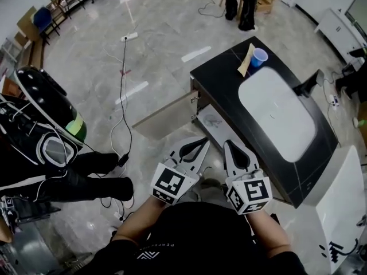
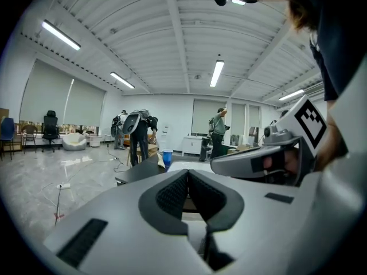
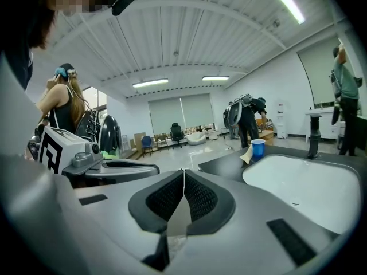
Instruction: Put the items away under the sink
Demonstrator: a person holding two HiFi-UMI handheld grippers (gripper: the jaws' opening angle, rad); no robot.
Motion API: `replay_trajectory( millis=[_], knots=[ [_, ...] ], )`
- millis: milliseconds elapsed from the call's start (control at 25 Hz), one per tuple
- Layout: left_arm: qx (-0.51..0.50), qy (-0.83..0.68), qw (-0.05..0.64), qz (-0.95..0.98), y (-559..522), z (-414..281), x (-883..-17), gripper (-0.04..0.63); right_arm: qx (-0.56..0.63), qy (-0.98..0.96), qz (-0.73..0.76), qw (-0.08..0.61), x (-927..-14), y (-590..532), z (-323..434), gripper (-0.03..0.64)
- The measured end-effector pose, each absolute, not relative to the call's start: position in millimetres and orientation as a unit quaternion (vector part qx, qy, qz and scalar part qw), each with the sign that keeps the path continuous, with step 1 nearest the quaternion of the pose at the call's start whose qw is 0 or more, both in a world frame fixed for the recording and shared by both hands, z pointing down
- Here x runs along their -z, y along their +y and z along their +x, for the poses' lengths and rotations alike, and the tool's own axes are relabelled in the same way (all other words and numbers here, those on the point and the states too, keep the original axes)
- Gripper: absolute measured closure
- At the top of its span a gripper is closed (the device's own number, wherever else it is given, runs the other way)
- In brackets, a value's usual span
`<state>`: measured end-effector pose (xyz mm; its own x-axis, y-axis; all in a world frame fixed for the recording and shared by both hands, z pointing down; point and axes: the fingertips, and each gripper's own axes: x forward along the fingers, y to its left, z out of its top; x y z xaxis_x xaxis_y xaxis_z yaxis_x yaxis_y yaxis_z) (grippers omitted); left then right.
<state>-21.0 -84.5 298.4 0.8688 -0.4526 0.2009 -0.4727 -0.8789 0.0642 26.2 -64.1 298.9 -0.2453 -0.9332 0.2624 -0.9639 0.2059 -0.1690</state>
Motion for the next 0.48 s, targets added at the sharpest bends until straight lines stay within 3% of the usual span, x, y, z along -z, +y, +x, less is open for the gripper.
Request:
replay_trajectory(
  millis=[480],
  knots=[
    [-0.103, -0.221, 0.060, 0.968, -87, -7, -307, 0.586, -0.153, -0.771, 0.616, 0.049, -299, -65, 31, 0.581]
  ],
)
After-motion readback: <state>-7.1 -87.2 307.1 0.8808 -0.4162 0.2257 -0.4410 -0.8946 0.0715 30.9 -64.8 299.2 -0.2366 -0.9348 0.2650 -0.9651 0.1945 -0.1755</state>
